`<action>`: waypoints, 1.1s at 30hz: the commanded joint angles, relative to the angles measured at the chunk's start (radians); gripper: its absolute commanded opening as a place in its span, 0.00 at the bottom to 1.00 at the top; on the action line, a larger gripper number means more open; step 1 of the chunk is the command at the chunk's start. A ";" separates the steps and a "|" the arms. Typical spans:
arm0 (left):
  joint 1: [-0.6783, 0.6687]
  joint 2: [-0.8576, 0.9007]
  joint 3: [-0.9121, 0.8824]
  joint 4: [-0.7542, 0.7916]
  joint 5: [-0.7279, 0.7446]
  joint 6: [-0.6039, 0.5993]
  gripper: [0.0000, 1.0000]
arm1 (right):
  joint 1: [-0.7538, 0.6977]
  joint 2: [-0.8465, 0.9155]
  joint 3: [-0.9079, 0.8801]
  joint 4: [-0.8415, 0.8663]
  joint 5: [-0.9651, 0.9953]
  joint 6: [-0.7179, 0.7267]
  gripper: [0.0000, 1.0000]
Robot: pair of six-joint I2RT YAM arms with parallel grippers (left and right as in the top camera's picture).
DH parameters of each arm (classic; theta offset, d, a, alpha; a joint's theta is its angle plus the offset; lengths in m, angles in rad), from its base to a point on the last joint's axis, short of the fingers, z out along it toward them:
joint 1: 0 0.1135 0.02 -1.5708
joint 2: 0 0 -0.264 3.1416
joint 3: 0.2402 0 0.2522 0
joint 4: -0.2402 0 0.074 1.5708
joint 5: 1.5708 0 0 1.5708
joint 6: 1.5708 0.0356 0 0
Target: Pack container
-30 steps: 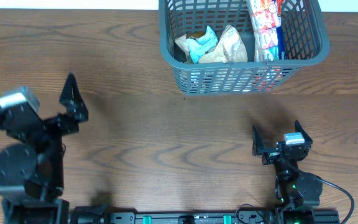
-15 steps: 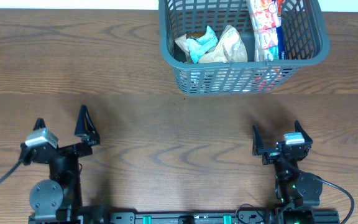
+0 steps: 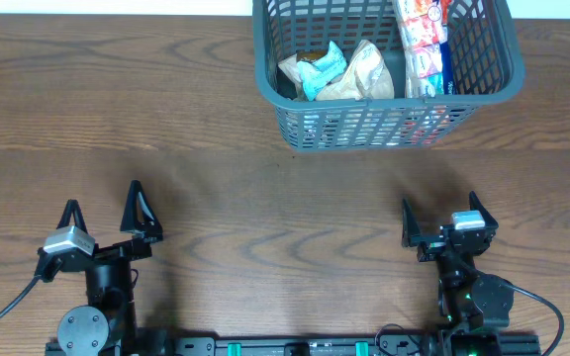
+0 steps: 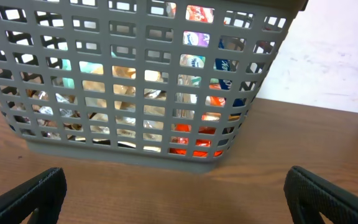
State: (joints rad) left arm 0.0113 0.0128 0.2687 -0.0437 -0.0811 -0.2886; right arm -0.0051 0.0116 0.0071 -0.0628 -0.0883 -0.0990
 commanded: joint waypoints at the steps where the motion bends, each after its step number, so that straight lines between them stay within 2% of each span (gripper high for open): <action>1: -0.004 -0.010 -0.006 0.008 0.003 -0.005 0.99 | -0.005 -0.006 -0.001 -0.005 0.010 -0.014 0.99; 11: -0.004 -0.011 -0.087 0.008 0.007 -0.080 0.99 | -0.005 -0.006 -0.001 -0.005 0.010 -0.014 0.99; 33: -0.005 -0.011 -0.208 0.003 0.011 -0.084 0.99 | -0.005 -0.006 -0.001 -0.005 0.010 -0.014 0.99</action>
State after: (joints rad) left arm 0.0109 0.0101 0.0834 -0.0437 -0.0803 -0.3668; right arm -0.0051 0.0120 0.0071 -0.0628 -0.0887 -0.0990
